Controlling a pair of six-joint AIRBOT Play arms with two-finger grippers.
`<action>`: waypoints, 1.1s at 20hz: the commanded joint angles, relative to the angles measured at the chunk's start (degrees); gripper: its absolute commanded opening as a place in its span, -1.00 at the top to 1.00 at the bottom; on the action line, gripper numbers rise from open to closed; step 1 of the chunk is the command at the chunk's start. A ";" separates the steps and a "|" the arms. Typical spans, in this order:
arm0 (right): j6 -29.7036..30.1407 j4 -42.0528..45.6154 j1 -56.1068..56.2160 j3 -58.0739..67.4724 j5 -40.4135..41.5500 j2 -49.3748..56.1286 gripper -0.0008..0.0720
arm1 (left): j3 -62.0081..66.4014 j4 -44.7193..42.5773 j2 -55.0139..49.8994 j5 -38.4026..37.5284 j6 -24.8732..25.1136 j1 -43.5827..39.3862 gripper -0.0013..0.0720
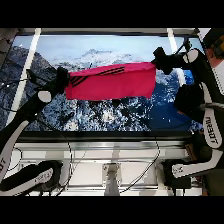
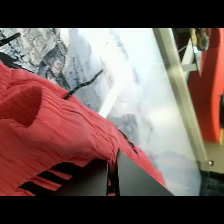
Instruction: Fold the clothes and pants, and hang the long-sleeved shirts on hangers.
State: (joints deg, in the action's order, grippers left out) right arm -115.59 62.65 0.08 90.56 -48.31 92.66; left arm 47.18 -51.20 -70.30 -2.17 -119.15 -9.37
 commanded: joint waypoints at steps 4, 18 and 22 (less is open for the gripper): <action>-0.98 -0.11 0.72 9.40 -1.75 9.62 0.97 | 0.66 -0.20 -7.13 3.17 -0.02 0.00 0.93; -1.44 -5.92 0.90 29.05 4.72 27.39 -0.36 | 11.91 -4.37 -18.95 23.61 -0.04 1.97 -0.83; 5.51 -9.09 -3.98 29.18 -6.45 27.32 -0.39 | 12.70 -8.26 -16.90 18.23 -7.52 3.96 -0.83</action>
State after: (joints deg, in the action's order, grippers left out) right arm -115.59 56.07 -1.10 119.24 -47.57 119.63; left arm 58.70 -56.82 -87.99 19.51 -120.97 -6.85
